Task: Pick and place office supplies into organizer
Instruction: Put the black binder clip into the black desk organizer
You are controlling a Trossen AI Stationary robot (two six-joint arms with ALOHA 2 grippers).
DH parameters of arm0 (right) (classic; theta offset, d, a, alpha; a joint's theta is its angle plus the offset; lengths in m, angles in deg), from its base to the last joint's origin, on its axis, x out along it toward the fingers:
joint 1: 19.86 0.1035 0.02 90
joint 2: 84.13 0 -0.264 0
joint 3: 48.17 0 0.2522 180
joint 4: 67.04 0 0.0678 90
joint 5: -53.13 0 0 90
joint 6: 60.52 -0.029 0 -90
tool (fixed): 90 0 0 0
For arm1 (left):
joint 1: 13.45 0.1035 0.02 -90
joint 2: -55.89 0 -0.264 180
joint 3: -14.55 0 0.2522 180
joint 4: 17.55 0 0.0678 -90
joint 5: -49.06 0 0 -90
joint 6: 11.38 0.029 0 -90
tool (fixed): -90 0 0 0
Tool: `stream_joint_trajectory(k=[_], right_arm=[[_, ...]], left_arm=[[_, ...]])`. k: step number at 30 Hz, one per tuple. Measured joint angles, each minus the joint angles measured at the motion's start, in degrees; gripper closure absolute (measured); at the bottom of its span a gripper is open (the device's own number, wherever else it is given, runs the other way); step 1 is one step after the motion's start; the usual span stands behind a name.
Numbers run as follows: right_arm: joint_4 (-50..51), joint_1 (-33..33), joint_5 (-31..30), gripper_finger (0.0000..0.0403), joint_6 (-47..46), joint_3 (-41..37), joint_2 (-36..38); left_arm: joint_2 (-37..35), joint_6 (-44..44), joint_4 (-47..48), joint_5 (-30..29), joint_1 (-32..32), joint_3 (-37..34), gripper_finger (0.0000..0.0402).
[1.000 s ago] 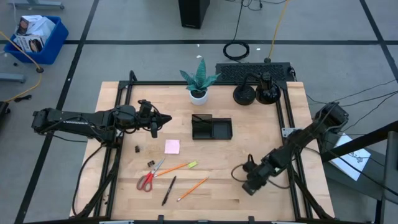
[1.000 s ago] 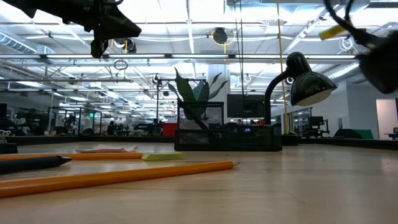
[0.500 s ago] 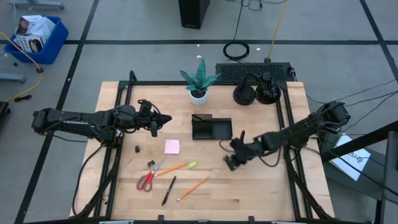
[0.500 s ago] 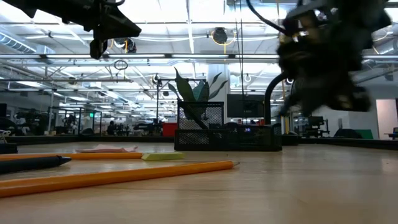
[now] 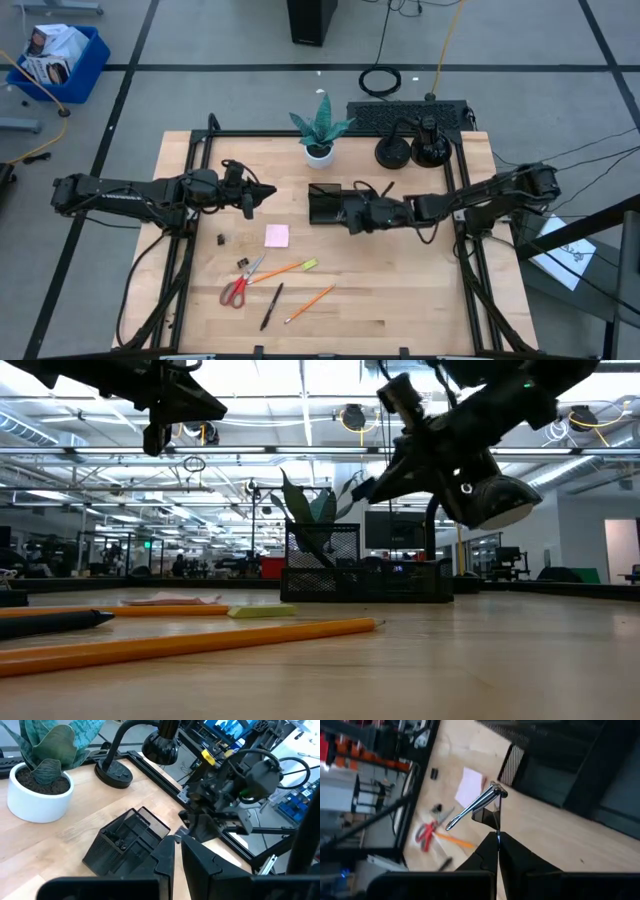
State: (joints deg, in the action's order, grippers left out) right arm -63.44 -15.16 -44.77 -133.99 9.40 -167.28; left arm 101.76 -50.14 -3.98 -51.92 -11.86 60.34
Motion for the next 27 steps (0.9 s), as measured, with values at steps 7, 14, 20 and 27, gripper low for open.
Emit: stream_joint_trajectory(k=[7,14,20,27], right_arm=[[0.2,-0.6,0.5,0.0402,2.4,9.8,-8.3],[4.5,0.0,0.1,0.0402,-1.3,12.0,-11.1],[3.1,0.2,-0.9,0.0403,-6.4,12.0,-11.3],[3.6,-0.2,-0.8,0.0403,-8.7,12.1,-11.9]], left_arm=[[0.0,0.0,-0.1,0.0,0.0,0.0,0.0364],[0.0,-0.4,-0.4,0.0,0.0,0.0,0.0364],[0.0,-0.5,-0.5,0.0,0.0,0.0,0.0364],[0.0,-0.4,-0.5,0.0,0.0,0.0,0.0364]])
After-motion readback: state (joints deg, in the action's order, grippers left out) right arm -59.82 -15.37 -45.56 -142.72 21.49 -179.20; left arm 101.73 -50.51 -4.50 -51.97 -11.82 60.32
